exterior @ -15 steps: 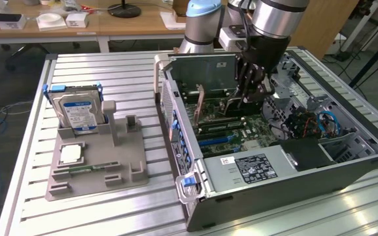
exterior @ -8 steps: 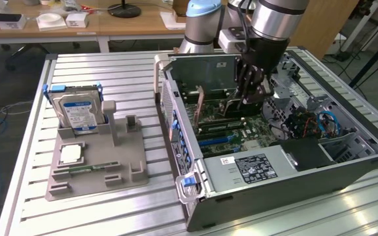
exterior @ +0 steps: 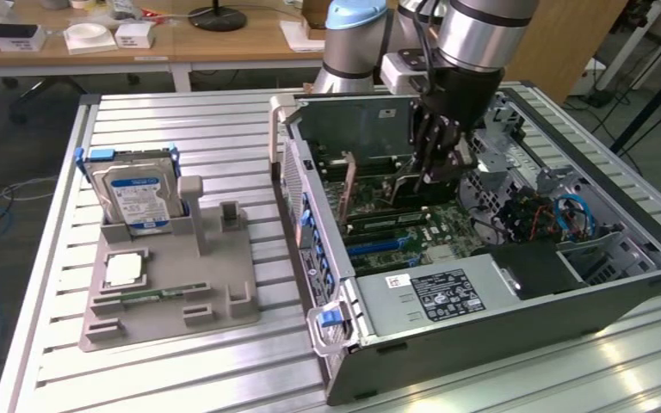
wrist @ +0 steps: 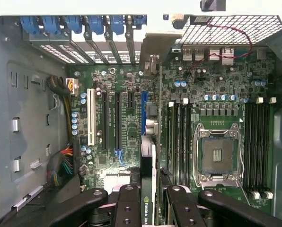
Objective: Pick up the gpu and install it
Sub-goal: 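Insert the gpu into the slot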
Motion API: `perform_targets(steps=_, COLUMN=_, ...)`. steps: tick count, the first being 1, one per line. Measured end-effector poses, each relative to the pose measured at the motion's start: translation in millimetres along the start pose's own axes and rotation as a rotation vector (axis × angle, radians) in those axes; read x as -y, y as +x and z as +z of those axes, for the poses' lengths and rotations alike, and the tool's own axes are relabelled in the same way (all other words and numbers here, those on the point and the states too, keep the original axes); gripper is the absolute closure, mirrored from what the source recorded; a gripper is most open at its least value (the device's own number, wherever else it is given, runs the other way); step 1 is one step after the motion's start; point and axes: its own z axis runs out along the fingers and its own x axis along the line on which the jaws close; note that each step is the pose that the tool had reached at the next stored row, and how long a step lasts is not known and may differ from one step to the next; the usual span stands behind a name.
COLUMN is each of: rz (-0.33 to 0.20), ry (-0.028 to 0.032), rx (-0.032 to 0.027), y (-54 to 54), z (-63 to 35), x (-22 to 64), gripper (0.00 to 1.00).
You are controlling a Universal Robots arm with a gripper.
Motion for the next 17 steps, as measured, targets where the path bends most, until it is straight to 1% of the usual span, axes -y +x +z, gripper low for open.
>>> perform_targets(steps=4, rz=0.000, ry=0.0008, rx=-0.0019, y=-0.3, z=1.5, x=-0.3, gripper=0.74)
perform_targets(steps=10, rz=0.000, ry=0.0010, rx=-0.0019, y=-0.4, z=4.4, x=-0.4, gripper=0.74)
perform_targets(steps=17, rz=0.000, ry=0.0010, rx=-0.0019, y=-0.3, z=4.8, x=-0.4, gripper=0.74)
